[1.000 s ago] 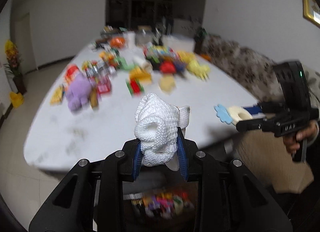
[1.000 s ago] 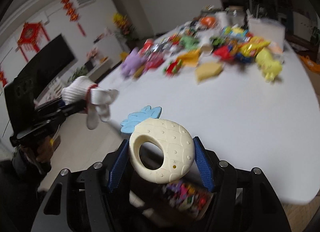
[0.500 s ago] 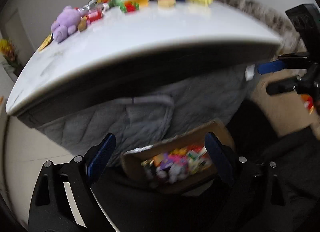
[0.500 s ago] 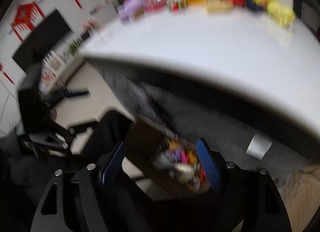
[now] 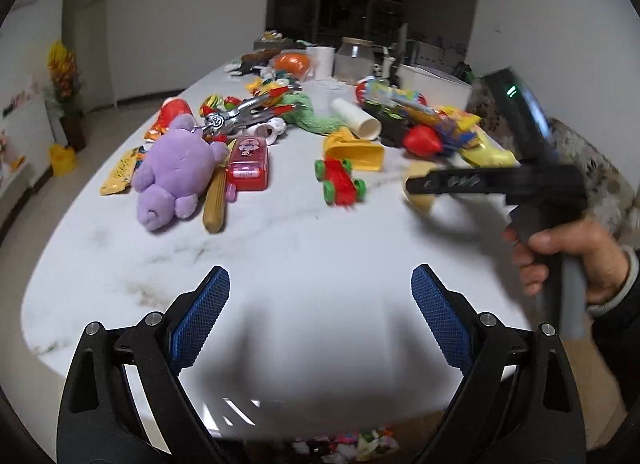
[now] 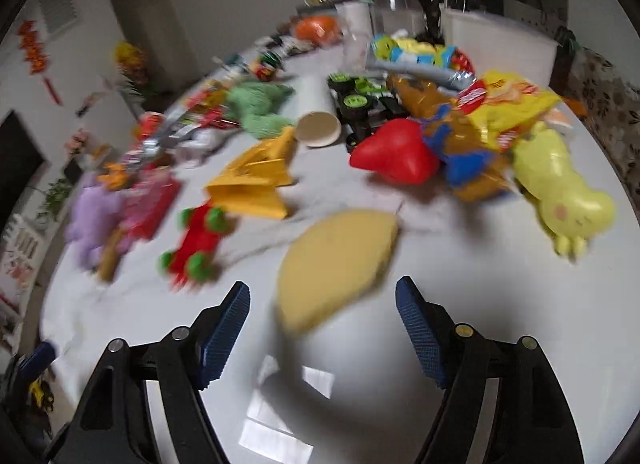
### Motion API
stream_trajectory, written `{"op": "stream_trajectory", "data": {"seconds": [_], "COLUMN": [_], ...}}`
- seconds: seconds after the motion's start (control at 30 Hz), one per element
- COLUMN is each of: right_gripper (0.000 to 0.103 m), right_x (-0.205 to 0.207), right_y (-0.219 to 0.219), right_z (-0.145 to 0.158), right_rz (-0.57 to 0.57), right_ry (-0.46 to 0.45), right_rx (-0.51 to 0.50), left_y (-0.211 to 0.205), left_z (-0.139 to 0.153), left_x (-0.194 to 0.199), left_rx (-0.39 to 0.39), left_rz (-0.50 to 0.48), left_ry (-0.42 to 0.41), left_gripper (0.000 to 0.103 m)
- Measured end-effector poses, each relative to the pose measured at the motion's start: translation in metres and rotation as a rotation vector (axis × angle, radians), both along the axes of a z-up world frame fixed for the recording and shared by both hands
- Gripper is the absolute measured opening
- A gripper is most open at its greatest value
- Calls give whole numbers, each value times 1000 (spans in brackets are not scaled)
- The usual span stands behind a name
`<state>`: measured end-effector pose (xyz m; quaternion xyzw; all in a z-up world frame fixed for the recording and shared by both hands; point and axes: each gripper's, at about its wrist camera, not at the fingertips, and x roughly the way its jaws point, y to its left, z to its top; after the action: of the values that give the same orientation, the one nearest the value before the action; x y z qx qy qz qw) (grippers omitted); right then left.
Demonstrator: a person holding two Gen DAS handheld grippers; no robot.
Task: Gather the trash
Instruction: 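Grasp the yellow sponge with the right gripper while the left grasps the red toy car, then drop the yellow sponge and red toy car into the cardboard box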
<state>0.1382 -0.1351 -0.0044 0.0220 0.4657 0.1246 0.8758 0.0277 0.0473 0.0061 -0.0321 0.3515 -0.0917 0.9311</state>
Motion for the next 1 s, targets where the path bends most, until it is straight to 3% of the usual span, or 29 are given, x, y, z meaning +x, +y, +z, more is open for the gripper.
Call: {"op": "stream_trajectory", "data": {"seconds": [0.1, 0.17, 0.27, 0.43, 0.5, 0.57, 0.6, 0.77, 0.9, 1.0], "right_gripper": [47, 42, 40, 40, 40, 40, 40, 40, 40, 40], "right_x": [8, 2, -16, -41, -52, -62, -65, -90, -116, -146], "right_y": [13, 12, -3, -45, -61, -74, -78, -86, -80, -73], "right_z": [-5, -2, -1, -2, -1, 0, 1, 13, 30, 43], "right_rz": [32, 76, 104, 94, 81, 71, 68, 62, 104, 153], "right_ry": [-35, -28, -49, -22, -27, -23, -22, -71, -110, -136], "right_rx": [-135, -148, -169, -48, -33, -7, 6, 38, 85, 100], "left_y": [0, -2, -16, -43, -50, -61, -62, -54, -48, -46], "left_z": [-3, -7, -13, -25, -34, -33, -32, -20, 9, 25], "left_x": [33, 50, 81, 126, 142, 149, 149, 110, 46, -12], "left_rx": [-36, -65, -83, -6, 18, 115, 126, 70, 53, 82], "left_rz": [35, 43, 42, 78, 98, 107, 108, 82, 35, -7], "left_ry": [54, 80, 108, 166, 209, 186, 183, 171, 87, 34], "left_gripper": [90, 90, 90, 90, 77, 39, 38, 38, 38, 38]}}
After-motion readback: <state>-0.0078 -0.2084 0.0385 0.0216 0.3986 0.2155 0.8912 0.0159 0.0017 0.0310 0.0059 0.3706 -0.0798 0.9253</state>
